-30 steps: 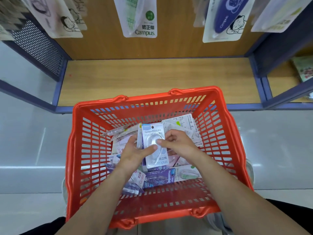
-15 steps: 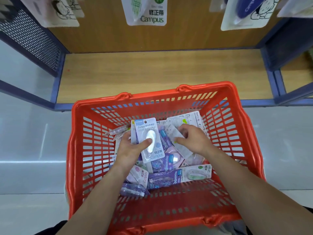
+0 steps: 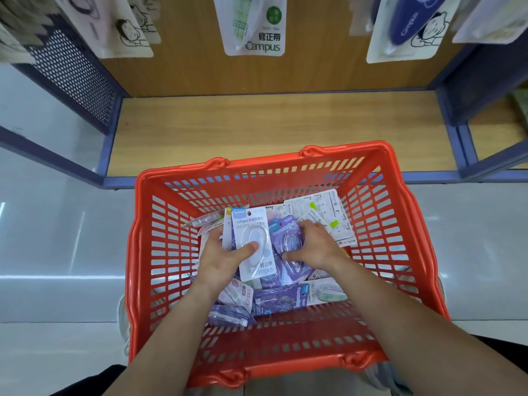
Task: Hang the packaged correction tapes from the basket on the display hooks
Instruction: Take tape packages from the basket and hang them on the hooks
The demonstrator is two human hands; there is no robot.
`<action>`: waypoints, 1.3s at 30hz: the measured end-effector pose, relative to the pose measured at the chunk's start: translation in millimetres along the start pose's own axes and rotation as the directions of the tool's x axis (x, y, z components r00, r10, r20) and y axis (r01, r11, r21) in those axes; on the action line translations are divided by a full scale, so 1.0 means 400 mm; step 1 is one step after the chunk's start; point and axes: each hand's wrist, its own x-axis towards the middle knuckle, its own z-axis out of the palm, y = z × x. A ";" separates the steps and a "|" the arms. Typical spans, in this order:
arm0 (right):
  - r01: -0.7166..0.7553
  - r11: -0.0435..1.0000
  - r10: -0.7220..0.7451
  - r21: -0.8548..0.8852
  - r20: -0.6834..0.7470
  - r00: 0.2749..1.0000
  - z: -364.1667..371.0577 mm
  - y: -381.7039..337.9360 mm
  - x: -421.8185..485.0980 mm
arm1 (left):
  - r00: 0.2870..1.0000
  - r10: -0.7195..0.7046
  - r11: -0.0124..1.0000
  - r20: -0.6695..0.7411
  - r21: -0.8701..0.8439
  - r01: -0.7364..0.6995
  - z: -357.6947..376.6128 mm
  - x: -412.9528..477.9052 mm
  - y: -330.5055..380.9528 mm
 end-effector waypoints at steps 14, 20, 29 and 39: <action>0.239 0.745 -0.126 0.622 -0.221 0.967 -0.120 -0.128 -0.192 | 0.985 0.174 0.983 0.001 0.061 -0.174 -0.030 -0.165 0.192; 0.405 0.621 -0.282 0.671 -0.291 0.914 -0.180 -0.255 -0.364 | 0.947 0.321 0.947 -0.017 0.019 -0.321 -0.039 -0.314 0.329; 0.535 0.540 -0.479 0.650 -0.286 0.830 -0.304 -0.374 -0.583 | 0.868 0.492 0.867 -0.068 -0.059 -0.496 -0.057 -0.500 0.480; 0.675 0.519 -0.532 0.524 -0.420 0.735 -0.422 -0.469 -0.776 | 0.702 0.706 0.708 -0.094 0.082 -0.701 -0.038 -0.659 0.655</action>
